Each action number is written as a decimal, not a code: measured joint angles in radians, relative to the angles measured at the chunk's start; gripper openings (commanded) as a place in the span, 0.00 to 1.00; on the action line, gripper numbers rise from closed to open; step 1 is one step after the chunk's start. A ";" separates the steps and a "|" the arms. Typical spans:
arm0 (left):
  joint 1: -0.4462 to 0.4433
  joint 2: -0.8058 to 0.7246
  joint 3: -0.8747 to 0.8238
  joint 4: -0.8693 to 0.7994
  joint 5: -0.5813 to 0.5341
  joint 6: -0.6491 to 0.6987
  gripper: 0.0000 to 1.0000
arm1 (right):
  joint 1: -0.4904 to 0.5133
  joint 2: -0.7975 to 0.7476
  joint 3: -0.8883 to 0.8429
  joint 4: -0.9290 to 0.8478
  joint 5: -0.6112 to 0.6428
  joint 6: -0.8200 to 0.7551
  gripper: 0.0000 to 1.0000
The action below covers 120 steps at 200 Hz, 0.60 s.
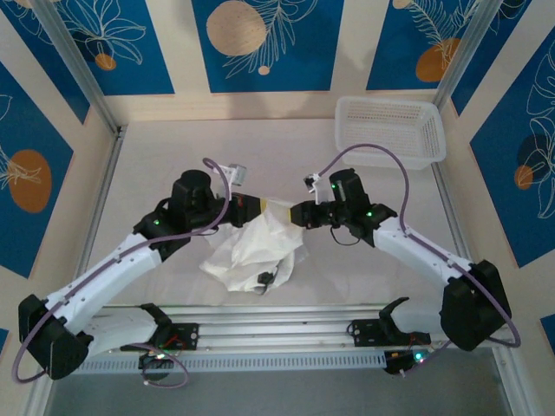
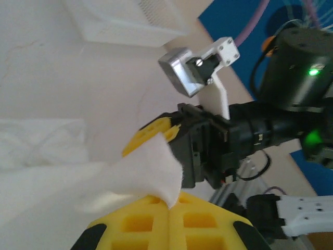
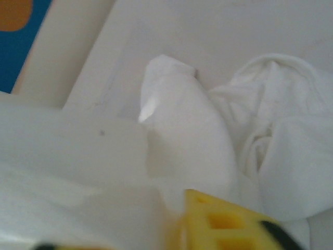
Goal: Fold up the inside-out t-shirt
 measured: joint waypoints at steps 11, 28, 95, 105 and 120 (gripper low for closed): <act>0.002 -0.003 0.002 -0.001 0.016 0.000 0.00 | 0.000 -0.037 0.002 -0.005 -0.011 -0.021 0.46; 0.004 0.009 0.002 -0.013 0.031 -0.005 0.00 | 0.002 -0.099 0.004 -0.008 -0.013 -0.041 0.51; 0.005 0.048 0.001 -0.020 0.060 -0.008 0.00 | 0.215 -0.164 0.003 0.066 0.325 -0.267 0.53; 0.005 0.048 0.001 -0.021 0.060 -0.007 0.00 | 0.238 -0.137 0.003 0.089 0.398 -0.323 0.54; 0.005 0.048 0.001 -0.021 0.060 -0.007 0.00 | 0.248 -0.095 -0.006 0.126 0.497 -0.402 0.54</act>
